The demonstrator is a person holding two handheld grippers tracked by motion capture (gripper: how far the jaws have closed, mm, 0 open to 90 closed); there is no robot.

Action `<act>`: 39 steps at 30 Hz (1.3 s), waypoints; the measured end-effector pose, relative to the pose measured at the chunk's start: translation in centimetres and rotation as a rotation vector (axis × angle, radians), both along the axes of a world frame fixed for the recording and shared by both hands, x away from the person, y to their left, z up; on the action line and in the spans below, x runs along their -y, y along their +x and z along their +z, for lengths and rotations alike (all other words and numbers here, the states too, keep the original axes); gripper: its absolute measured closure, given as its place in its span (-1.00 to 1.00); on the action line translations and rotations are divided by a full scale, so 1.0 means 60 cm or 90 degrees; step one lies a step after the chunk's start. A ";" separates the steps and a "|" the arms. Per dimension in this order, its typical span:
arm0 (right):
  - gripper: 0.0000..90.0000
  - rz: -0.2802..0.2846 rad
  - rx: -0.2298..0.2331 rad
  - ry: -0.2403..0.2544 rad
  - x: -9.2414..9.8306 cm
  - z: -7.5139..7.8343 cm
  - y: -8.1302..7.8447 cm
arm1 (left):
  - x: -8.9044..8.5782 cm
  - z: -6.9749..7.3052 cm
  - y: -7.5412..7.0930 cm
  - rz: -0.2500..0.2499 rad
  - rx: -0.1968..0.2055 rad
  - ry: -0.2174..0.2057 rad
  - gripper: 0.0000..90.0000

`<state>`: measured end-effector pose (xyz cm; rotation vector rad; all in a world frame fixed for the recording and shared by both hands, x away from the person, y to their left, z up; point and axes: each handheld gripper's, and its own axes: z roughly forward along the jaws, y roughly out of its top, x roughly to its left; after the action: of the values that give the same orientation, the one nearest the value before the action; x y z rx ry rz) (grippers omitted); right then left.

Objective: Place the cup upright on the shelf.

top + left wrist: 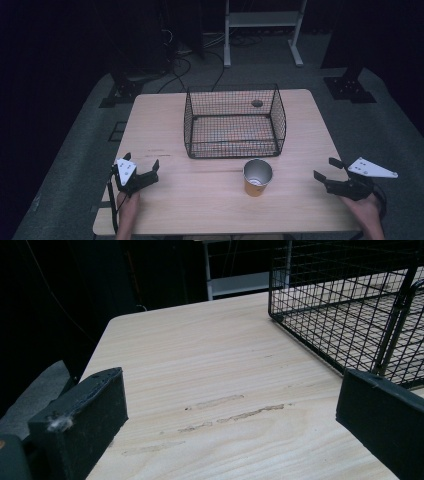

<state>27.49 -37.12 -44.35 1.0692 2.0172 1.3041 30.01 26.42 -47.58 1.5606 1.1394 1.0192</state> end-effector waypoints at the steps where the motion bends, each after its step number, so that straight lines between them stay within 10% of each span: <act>1: -0.55 0.000 0.000 0.000 0.000 0.000 0.000 | 0.000 0.000 0.000 0.000 0.000 0.001 -1.00; 39: -0.69 0.197 -0.027 -0.054 -0.169 0.022 -0.023 | 0.000 0.000 -0.002 -0.006 0.007 0.000 -1.00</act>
<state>26.12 -26.99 -43.05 0.7735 2.3166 1.3394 29.88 26.42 -47.60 1.5576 1.1239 1.0195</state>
